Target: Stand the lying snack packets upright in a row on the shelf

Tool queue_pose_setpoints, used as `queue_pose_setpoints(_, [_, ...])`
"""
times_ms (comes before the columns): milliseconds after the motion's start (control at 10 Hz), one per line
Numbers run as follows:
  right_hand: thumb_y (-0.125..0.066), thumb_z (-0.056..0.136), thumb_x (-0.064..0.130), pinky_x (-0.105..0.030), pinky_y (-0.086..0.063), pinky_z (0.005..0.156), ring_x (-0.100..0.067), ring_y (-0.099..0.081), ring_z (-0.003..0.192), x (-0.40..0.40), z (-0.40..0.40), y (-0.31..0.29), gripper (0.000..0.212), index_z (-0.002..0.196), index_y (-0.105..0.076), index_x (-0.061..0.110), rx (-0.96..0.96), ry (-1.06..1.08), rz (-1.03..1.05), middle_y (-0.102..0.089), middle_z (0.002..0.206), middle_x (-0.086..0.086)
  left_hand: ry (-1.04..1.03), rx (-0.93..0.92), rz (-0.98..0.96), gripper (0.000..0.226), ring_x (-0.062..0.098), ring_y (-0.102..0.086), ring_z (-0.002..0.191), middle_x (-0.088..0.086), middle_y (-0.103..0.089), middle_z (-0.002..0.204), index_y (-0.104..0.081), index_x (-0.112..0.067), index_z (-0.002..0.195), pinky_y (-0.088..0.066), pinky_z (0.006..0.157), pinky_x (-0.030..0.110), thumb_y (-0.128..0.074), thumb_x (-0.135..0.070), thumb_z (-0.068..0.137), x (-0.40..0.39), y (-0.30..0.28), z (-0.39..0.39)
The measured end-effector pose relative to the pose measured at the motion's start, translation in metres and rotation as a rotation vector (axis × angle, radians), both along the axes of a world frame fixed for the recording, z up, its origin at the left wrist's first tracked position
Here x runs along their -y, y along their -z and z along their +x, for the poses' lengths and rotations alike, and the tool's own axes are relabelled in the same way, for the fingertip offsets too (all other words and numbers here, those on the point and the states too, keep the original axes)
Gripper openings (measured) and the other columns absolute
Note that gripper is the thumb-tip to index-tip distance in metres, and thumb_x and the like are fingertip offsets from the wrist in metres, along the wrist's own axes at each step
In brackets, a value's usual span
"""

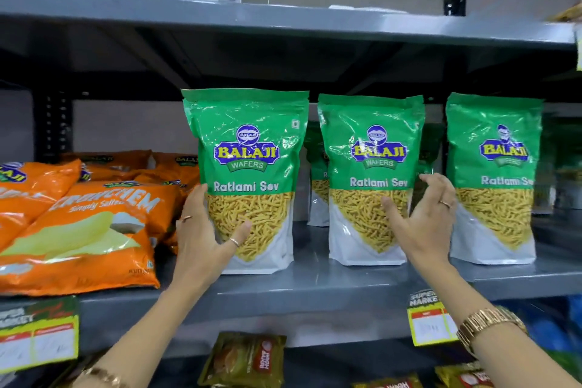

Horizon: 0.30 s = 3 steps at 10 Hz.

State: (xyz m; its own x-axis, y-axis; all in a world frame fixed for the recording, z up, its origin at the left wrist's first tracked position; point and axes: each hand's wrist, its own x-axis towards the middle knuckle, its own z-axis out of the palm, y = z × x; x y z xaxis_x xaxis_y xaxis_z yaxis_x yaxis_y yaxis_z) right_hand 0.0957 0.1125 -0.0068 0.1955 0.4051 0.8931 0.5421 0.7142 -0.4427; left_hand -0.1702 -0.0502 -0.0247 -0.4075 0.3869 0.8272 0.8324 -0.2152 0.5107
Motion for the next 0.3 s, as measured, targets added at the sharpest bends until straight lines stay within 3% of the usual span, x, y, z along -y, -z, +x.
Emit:
queue_pose_setpoints(100, [-0.058,0.079,0.045,-0.046,-0.023,0.109,-0.036,-0.028,0.133,-0.001,0.009,0.002,0.072,0.133,-0.035,0.005,0.055,-0.042,-0.039,-0.034,0.143,-0.021,-0.260,-0.183,-0.063,0.094,0.029,-0.016,0.144,0.012,-0.021,0.154,-0.022,-0.012,0.145,-0.013,0.114,0.060,-0.041,-0.062,0.068,0.001,0.004,0.026])
queue_pose_setpoints(200, [-0.050,0.079,0.048,-0.044,-0.016,0.113,-0.032,-0.021,0.140,-0.001,0.017,0.006,0.077,0.141,-0.028,0.007,0.105,-0.077,-0.009,-0.026,0.151,-0.017,-0.334,-0.241,-0.073,0.089,0.027,-0.008,0.146,0.010,-0.014,0.157,-0.020,-0.009,0.146,-0.008,0.113,0.060,-0.036,-0.058,0.073,-0.002,0.009,0.057])
queue_pose_setpoints(300, [-0.046,0.080,0.048,-0.049,-0.012,0.115,-0.029,-0.012,0.144,0.002,0.030,0.013,0.078,0.145,-0.021,0.011,0.226,-0.135,-0.002,-0.017,0.156,-0.014,-0.347,-0.308,-0.105,0.086,0.027,-0.010,0.145,0.008,-0.012,0.156,-0.016,-0.009,0.146,-0.003,0.115,0.054,-0.034,-0.055,0.076,-0.010,0.014,0.094])
